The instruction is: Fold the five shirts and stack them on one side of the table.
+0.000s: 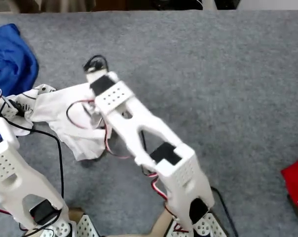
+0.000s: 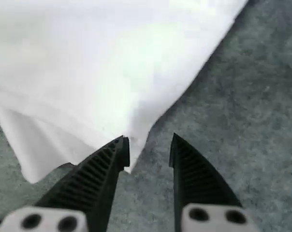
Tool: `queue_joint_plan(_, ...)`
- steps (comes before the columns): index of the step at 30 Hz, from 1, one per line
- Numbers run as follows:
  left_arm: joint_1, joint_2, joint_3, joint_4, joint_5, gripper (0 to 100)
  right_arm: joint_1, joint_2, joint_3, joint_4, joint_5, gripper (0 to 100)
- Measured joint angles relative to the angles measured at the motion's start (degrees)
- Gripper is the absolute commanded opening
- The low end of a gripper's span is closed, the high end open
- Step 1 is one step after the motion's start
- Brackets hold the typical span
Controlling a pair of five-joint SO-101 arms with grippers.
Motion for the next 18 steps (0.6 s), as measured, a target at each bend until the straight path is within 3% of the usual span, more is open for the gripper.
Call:
queue_joint_plan(6,0.00,0.00,0.00,0.00,0.00,25,0.35,4.75,-5.27,4.66,-1.05,14.6)
queue_joint_plan(18,0.00,0.00,0.00,0.00,0.00,24,-3.16,9.67,-9.49,5.36,-15.03,14.5)
